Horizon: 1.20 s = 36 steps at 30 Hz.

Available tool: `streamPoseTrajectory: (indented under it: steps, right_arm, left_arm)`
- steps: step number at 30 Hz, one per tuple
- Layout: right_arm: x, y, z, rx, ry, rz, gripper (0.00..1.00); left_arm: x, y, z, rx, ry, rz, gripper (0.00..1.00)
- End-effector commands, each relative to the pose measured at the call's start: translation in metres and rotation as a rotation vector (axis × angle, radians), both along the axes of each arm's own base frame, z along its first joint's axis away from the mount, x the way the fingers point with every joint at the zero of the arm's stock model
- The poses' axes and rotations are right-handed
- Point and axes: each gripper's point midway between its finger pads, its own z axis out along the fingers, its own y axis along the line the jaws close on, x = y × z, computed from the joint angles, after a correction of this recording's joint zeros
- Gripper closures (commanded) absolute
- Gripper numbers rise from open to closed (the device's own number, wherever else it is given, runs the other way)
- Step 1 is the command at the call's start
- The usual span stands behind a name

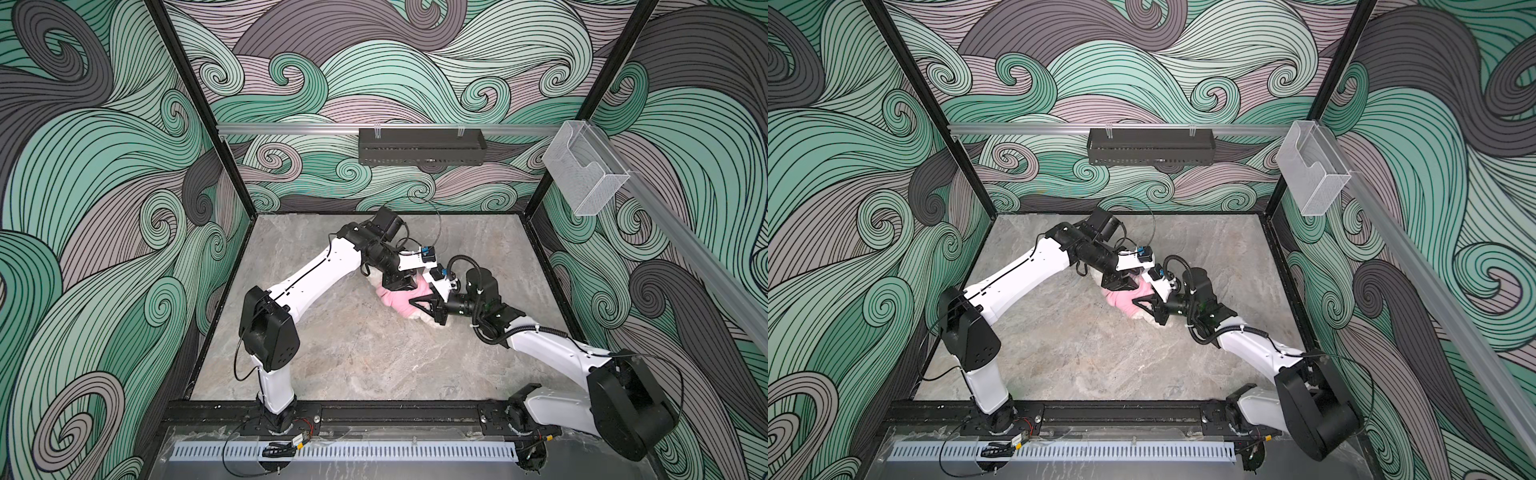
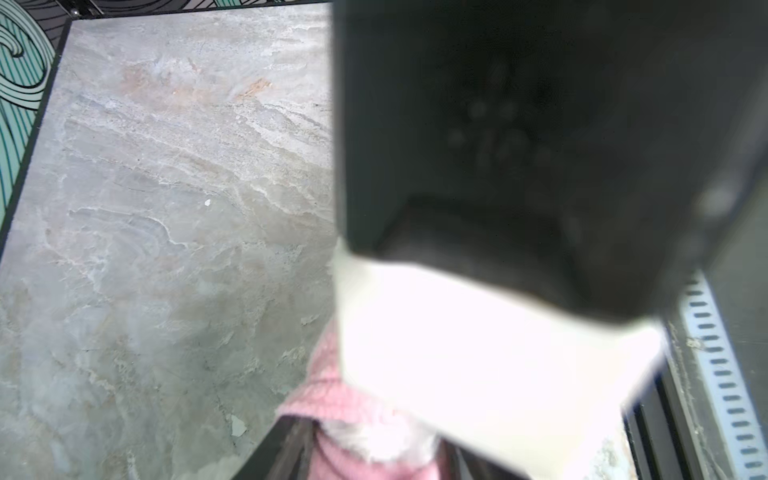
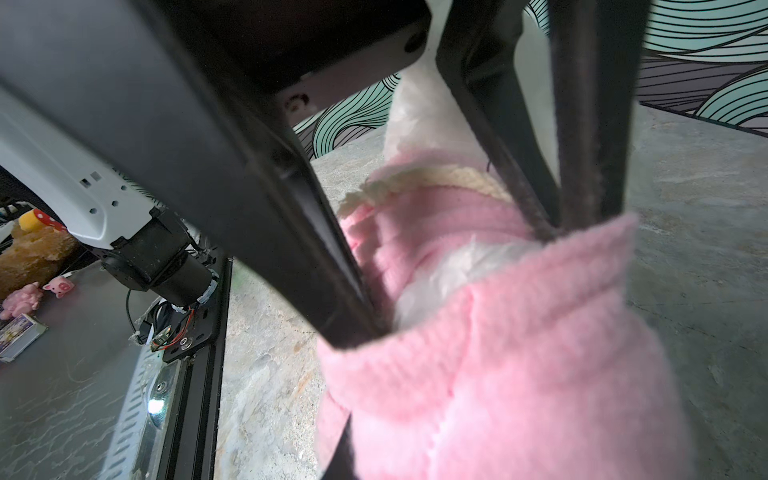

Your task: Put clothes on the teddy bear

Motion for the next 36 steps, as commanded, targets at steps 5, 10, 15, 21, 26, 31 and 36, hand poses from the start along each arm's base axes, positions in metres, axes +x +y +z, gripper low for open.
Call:
streamPoseTrajectory:
  steps: [5,10,15,21,26,31,36]
  right_arm:
    - [0.005,-0.004,0.101,0.205,-0.434,-0.024,1.00]
    - [0.008,-0.013,0.111,0.231,-0.442,-0.051,0.93]
    - [0.016,-0.018,0.114,0.244,-0.407,-0.087,0.88]
    - [0.031,-0.033,0.098,0.229,-0.303,-0.170,0.83]
    - [0.035,-0.038,0.095,0.265,-0.228,-0.200,0.90]
    - [0.040,-0.043,0.089,0.303,-0.103,-0.213,0.98]
    - [0.047,-0.043,0.079,0.313,0.058,-0.209,0.99]
  left_arm:
    - [-0.026,0.029,-0.050,0.130,0.217,0.019,0.52]
    - [-0.037,0.036,-0.057,0.145,0.263,0.000,0.72]
    - [-0.039,0.030,-0.047,0.072,0.268,0.011,0.99]
    - [-0.024,0.028,-0.011,-0.159,0.235,0.120,1.00]
    - [-0.020,0.033,0.000,-0.259,0.217,0.191,1.00]
    - [-0.007,0.047,0.009,-0.353,0.218,0.307,1.00]
    - [-0.007,0.058,0.008,-0.380,0.229,0.369,1.00]
